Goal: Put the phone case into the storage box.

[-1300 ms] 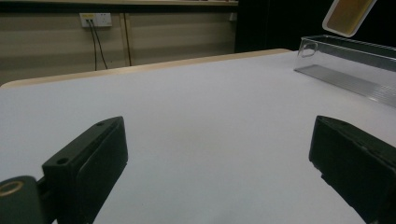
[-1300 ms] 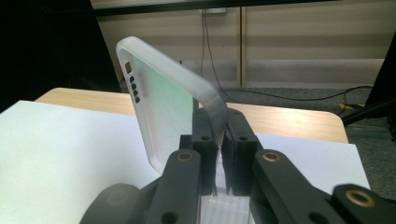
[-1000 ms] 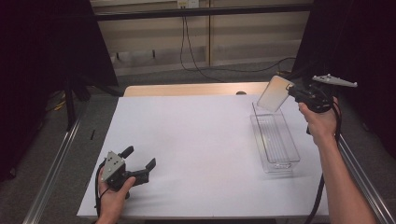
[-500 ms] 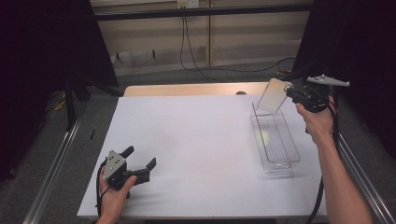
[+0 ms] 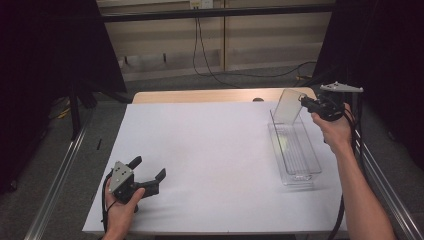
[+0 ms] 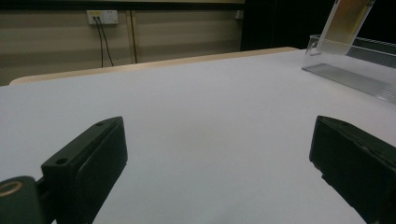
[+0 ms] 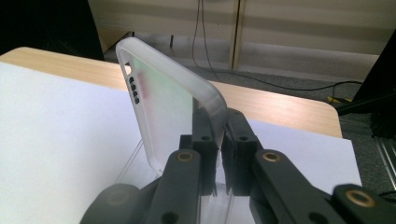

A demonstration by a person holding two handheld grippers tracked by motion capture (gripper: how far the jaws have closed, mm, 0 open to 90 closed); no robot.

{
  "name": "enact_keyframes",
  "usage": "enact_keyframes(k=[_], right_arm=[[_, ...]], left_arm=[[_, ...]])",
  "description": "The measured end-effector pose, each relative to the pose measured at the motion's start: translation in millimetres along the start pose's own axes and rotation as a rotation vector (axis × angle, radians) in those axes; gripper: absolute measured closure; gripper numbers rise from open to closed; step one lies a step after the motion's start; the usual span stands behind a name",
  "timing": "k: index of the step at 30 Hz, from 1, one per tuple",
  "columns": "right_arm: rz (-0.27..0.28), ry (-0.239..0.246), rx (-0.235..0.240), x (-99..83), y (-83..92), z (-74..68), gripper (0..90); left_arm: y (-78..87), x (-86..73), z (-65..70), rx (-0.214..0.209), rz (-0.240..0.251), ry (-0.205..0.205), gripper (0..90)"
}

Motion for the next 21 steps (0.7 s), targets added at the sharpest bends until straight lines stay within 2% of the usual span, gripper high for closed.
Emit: enact_keyframes(k=[21], right_arm=[[-0.049, 0.031, -0.007, -3.1, -18.7, 1.9, 84.4]], left_arm=[[-0.7, -0.4, 1.3, -0.002, -0.010, -0.002, 4.1]])
Point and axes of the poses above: each handheld gripper's, and its own axes: y roughly backward along the jaws, x roughly out of its top, z roughly to its right, the point moved 4 cm from there along -y, roughly forward along the jaws, and after that the axes turned 14 degrees about -z, right-handed, at the moved point
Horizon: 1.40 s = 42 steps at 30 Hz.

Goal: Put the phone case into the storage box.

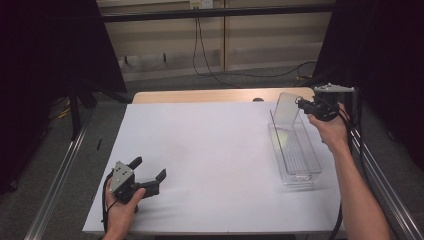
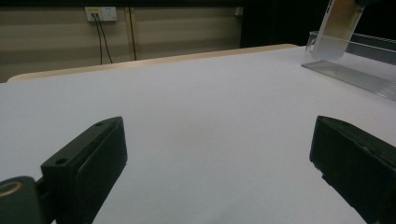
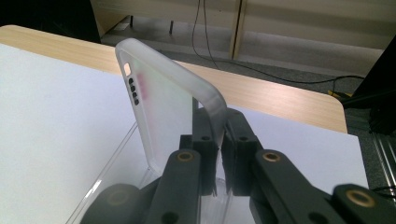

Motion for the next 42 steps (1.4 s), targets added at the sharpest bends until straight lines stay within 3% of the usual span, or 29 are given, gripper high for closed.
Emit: enact_keyframes(k=[28, 42], right_arm=[[-0.006, 0.088, -0.044, 4.2, -17.9, -3.6, 84.4], [-0.052, 0.067, -0.011, 10.5, -21.2, 6.8, 84.1]], left_arm=[[0.6, 1.2, -1.7, 0.005, 0.006, 0.001, 4.1], [1.4, 2.2, -2.0, 0.005, 0.016, 0.002, 4.4]])
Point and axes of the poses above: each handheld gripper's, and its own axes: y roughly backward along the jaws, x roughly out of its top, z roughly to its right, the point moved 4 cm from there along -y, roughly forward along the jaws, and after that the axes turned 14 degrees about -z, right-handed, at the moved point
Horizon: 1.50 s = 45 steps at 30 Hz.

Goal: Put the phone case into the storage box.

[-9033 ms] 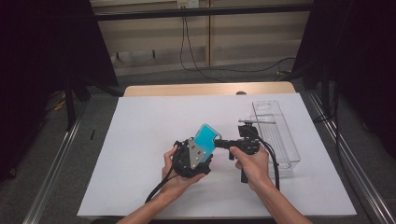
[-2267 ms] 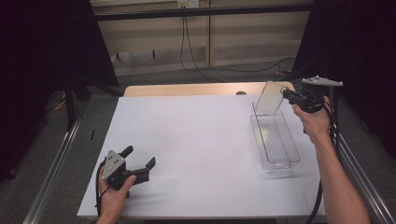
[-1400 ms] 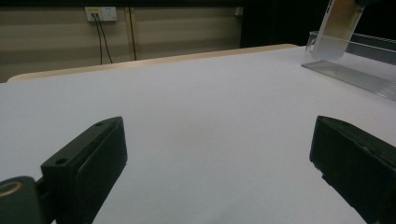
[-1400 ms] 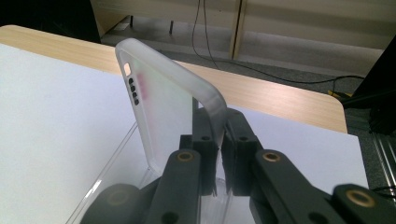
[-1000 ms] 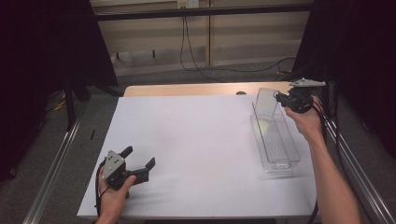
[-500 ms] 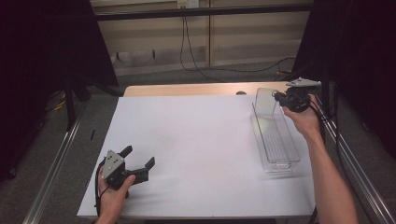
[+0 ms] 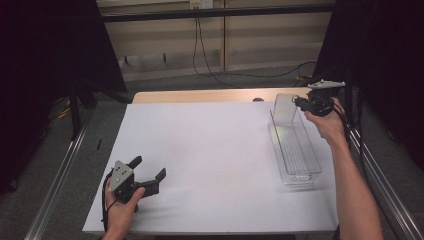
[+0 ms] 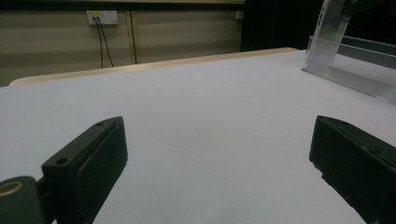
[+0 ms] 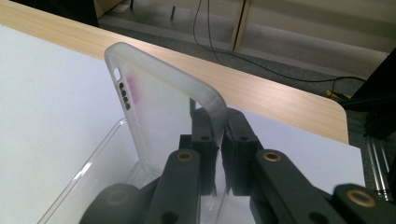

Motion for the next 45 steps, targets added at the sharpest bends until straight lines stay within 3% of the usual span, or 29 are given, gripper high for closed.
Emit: enact_keyframes(k=[20, 33, 45], right_arm=[[-0.026, -0.016, 0.016, 8.7, -5.0, 6.0, 84.0], [-0.026, -0.051, 0.037, 8.6, -6.2, 9.8, 83.5], [-0.003, -0.065, 0.042, 10.2, -5.3, 10.2, 75.8]], left_arm=[[0.3, -0.8, -1.2, 0.001, -0.004, -0.001, 4.4], [0.3, -1.3, -2.0, 0.003, -0.007, 0.002, 4.4], [0.0, -1.5, -2.2, 0.000, -0.007, 0.004, 4.4]])
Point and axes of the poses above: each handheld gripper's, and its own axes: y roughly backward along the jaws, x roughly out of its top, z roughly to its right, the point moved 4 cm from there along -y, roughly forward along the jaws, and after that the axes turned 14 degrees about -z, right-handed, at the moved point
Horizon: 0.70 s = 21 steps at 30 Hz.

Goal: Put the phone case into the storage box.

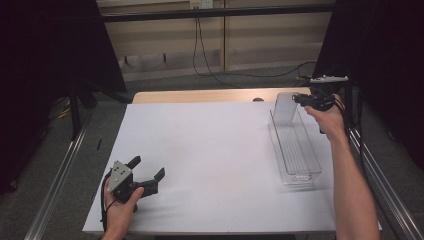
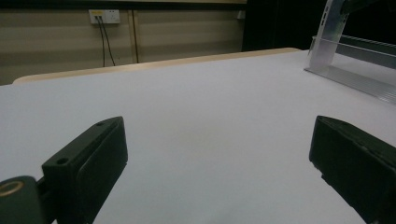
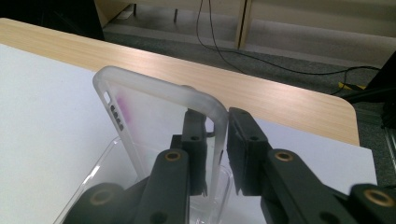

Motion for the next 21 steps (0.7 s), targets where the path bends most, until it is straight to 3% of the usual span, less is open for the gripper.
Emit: enact_keyframes(k=[6, 11, 17, 21], right_arm=[[-0.001, -0.005, -0.004, -0.6, -0.1, 0.4, 71.4], [0.016, -0.011, 0.010, -0.7, 3.0, 0.2, 60.4], [0.013, -0.007, 0.016, -1.8, 3.4, -1.1, 54.3], [0.009, -0.004, 0.020, -2.6, 3.7, -2.7, 43.9]], left_arm=[[0.1, -0.2, 0.8, -0.001, -0.002, 0.002, 4.4], [0.8, 0.3, 0.1, 0.004, 0.006, 0.003, 4.4], [0.4, 0.4, 0.8, -0.001, 0.003, -0.004, 4.4], [0.2, 0.1, 0.4, 0.000, 0.003, 0.000, 4.4]])
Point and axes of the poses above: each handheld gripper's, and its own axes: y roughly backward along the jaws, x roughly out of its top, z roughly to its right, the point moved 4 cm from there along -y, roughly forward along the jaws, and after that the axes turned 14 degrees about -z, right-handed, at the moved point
